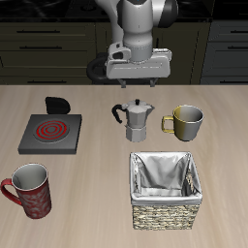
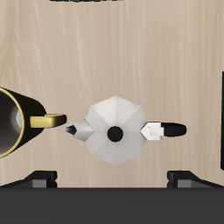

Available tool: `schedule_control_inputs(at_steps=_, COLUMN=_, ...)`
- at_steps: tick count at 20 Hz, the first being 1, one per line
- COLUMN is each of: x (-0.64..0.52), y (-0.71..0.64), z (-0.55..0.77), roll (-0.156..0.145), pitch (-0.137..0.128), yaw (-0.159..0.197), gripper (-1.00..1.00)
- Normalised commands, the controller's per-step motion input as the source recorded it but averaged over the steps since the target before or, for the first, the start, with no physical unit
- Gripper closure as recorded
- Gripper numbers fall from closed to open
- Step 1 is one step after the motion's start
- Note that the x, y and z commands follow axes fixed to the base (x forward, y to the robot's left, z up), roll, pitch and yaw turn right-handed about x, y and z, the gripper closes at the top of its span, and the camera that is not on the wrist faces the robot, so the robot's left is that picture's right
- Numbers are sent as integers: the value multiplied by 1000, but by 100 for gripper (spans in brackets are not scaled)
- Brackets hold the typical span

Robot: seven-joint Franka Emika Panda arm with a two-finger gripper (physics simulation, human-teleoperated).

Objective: Place the moka pot on the stove

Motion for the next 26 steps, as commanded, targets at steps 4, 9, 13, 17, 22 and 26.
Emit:
schedule_control_inputs(at_steps=4, x=-76, y=42, z=-29, roll=2, pitch=-51, yaw=26, gripper=-100)
schedule_control_inputs(at_steps=9, x=-19, y=31, z=-62, roll=6, pitch=-23, yaw=16, gripper=-100)
schedule_control_inputs(at_steps=13, x=-22, y=43, z=-83, roll=8, pitch=-28, yaw=18, gripper=-100)
schedule_control_inputs(at_steps=17, x=11, y=-60, z=-100, roll=-28, pitch=-13, yaw=2, gripper=-100)
schedule_control_inputs(at_steps=22, x=74, y=-99, z=-154, roll=-19, pitch=13, yaw=-19, gripper=-100)
schedule_control_inputs(at_steps=26, x=55, y=-7, z=-184, roll=3, pitch=30, yaw=-11, gripper=-100)
